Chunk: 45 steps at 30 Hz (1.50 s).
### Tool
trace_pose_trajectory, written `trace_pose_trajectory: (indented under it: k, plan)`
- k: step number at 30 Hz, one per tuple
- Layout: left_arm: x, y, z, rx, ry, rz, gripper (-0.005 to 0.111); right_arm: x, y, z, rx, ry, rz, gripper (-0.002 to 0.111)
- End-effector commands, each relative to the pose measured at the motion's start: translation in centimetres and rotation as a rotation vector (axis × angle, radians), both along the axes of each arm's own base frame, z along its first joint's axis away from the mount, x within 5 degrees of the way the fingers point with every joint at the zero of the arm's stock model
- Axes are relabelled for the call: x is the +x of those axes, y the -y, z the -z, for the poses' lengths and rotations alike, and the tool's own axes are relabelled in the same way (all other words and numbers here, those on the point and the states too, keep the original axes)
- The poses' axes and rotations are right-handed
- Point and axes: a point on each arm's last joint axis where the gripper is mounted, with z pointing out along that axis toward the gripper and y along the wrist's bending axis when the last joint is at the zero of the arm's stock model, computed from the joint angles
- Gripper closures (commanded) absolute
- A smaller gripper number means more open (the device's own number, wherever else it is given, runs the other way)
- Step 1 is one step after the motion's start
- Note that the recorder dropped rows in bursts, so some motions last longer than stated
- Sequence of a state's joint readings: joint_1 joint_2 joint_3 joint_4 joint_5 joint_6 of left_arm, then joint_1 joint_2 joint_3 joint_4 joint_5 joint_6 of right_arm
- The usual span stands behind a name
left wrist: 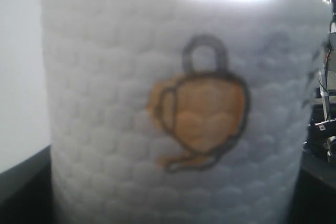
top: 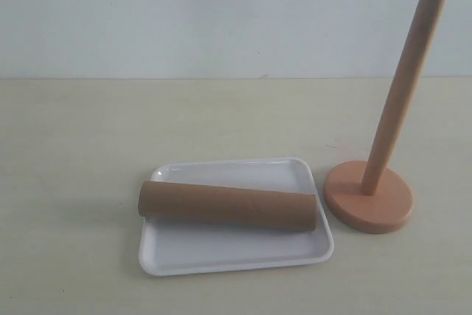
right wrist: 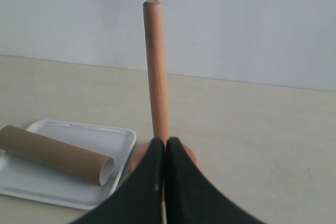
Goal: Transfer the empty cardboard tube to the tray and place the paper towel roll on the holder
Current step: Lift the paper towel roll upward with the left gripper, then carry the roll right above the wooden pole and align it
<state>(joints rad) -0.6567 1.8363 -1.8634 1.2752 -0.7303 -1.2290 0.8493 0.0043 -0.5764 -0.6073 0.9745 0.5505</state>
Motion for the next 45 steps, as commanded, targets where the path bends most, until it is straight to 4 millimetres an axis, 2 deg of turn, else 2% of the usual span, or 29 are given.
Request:
trace_pose_trajectory:
  k: [1, 7, 12, 20, 26, 30, 37, 41, 45]
  plan:
    - [-0.6, -0.1, -1.6, -0.050, -0.015, 0.002, 0.103, -0.1, 0.1, -0.2, 0.002, 0.015, -0.001, 0.108]
    - [-0.7, 1.3, -2.5, -0.085, -0.022, 0.024, 0.103, -0.1, 0.1, -0.2, 0.002, 0.015, 0.001, 0.108]
    - [-0.1, 3.2, -1.4, -0.079, -0.046, 0.026, 0.103, -0.1, 0.1, -0.2, 0.002, 0.015, 0.001, 0.108]
    - [1.9, 4.8, 0.8, -0.050, -0.100, -0.006, 0.103, -0.1, 0.1, -0.2, 0.002, 0.015, 0.001, 0.108]
    - [2.8, 5.3, 2.0, -0.035, -0.134, -0.038, 0.103, -0.1, 0.1, -0.2, 0.002, 0.015, 0.001, 0.108]
    - [2.9, 5.3, 1.8, -0.045, -0.155, -0.050, 0.103, -0.1, 0.1, -0.2, 0.002, 0.015, 0.001, 0.108]
    - [2.4, 4.9, -0.3, -0.074, -0.198, -0.019, 0.103, -0.1, 0.1, -0.2, 0.002, 0.015, 0.001, 0.108]
    - [2.6, 5.0, 0.2, -0.011, -0.257, -0.042, 0.103, -0.1, 0.1, -0.2, 0.002, 0.015, 0.001, 0.108]
    - [2.4, 5.4, 0.7, 0.041, -0.239, -0.057, 0.103, -0.1, 0.1, -0.2, 0.002, 0.015, 0.001, 0.108]
